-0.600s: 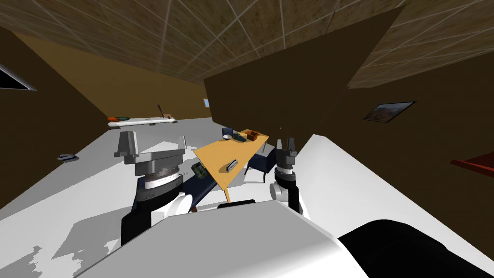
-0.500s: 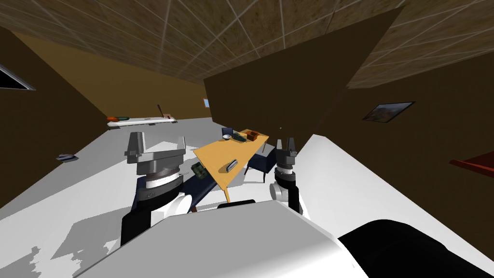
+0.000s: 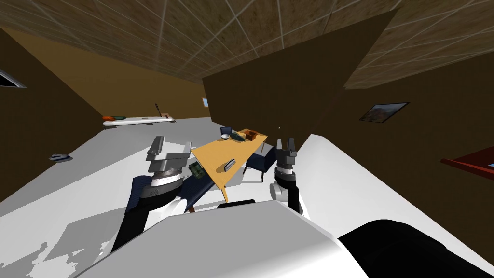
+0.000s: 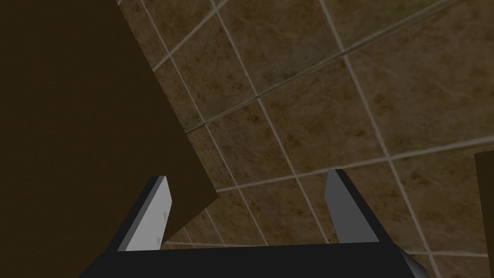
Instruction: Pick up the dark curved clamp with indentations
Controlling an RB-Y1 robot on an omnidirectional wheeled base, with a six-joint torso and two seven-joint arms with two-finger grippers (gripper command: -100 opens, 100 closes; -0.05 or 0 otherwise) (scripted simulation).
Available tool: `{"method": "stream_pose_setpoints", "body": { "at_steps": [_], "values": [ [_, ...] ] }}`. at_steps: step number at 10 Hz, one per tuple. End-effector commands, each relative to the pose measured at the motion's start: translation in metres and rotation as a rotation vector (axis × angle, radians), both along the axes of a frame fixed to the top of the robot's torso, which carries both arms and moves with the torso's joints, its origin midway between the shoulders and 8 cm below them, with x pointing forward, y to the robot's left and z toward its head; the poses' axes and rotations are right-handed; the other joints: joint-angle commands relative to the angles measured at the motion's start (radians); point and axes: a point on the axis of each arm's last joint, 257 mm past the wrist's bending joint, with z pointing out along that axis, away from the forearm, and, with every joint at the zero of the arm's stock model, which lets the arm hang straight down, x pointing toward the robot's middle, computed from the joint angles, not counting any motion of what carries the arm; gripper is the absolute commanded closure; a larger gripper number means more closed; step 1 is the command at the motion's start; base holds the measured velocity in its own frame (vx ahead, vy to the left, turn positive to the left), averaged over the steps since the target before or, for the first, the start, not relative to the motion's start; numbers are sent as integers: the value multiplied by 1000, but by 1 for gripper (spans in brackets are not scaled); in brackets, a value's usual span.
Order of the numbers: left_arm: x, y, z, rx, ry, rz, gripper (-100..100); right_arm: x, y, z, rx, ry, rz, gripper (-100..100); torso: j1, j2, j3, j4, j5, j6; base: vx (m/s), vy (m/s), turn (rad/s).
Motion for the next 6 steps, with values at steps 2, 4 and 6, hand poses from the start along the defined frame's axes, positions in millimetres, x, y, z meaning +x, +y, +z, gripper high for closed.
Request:
{"method": "stream_pose_setpoints", "body": {
  "at_steps": [2, 4, 6],
  "values": [
    [13, 3, -16, 8, 71, 0, -100, 0, 0, 0, 0, 0, 0, 0, 0, 0, 0, 0, 0, 0, -22, -52, -13],
    [22, 9, -32, 11, 137, 3, -100, 0, 0, 0, 0, 0, 0, 0, 1, 0, 0, 0, 0, 0, -20, -54, -17],
    [31, 15, -50, 12, 208, 8, -100, 0, 0, 0, 0, 0, 0, 0, 1, 1, 0, 0, 0, 0, -31, -60, -16]
  ]
}}
